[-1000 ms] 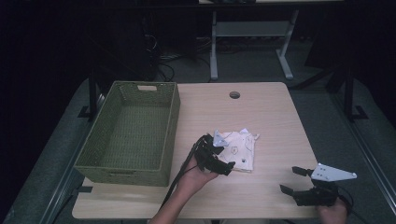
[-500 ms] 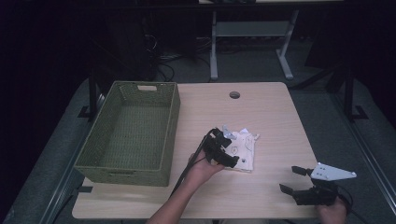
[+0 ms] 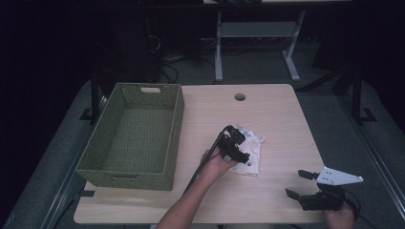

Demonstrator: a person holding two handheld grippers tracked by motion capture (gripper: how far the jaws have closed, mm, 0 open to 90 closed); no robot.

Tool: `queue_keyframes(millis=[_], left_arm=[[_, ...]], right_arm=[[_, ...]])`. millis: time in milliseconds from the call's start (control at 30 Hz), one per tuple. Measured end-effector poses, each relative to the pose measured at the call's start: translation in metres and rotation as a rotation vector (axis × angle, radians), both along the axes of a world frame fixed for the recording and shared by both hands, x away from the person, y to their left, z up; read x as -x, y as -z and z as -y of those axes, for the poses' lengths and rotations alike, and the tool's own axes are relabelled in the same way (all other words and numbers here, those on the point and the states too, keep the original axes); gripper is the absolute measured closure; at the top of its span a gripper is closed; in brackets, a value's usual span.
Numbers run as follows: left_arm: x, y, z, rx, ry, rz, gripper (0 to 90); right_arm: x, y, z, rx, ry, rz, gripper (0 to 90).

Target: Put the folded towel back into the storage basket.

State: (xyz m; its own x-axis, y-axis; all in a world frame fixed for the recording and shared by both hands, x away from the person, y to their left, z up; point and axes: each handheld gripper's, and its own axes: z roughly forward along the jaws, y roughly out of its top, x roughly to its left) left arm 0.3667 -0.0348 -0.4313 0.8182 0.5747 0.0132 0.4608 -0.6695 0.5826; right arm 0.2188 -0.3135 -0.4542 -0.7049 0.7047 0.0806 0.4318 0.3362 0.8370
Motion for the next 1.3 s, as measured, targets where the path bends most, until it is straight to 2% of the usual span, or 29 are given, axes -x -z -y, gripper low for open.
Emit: queue_keyframes(millis=[67,167,267,367,500,867,1033,1133,1300], left_arm=[[-0.001,0.001,0.003,-0.014,0.002,0.006,33.5],[-0.005,0.003,0.006,-0.037,-0.019,0.017,37.6],[-0.009,0.01,0.008,-0.06,-0.047,-0.014,39.4],[-0.012,0.016,0.007,-0.111,-0.079,-0.022,41.2],[-0.013,0.021,-0.002,-0.052,-0.081,-0.04,44.7],[-0.007,0.021,-0.004,-0.036,-0.066,-0.022,60.3],[-0.008,0.02,-0.006,-0.035,-0.071,-0.031,66.8],[-0.008,0.019,-0.006,-0.048,-0.07,-0.042,69.5],[-0.011,0.018,-0.008,-0.05,-0.084,-0.053,79.0]], right_arm=[[0.0,0.0,0.0,0.0,0.001,0.003,13.6],[0.0,-0.001,0.0,0.001,0.004,0.005,13.6],[0.001,-0.001,0.0,0.0,0.005,0.009,13.6],[0.001,-0.001,0.0,0.0,0.001,0.009,13.6],[0.001,-0.001,-0.001,0.005,-0.015,0.001,13.6],[0.002,-0.001,-0.001,0.0,-0.008,-0.001,13.6],[0.002,-0.001,-0.001,-0.002,-0.008,-0.002,13.6],[0.002,-0.001,-0.001,-0.004,-0.01,-0.004,13.6],[0.003,-0.001,0.001,-0.017,-0.007,0.001,13.6]])
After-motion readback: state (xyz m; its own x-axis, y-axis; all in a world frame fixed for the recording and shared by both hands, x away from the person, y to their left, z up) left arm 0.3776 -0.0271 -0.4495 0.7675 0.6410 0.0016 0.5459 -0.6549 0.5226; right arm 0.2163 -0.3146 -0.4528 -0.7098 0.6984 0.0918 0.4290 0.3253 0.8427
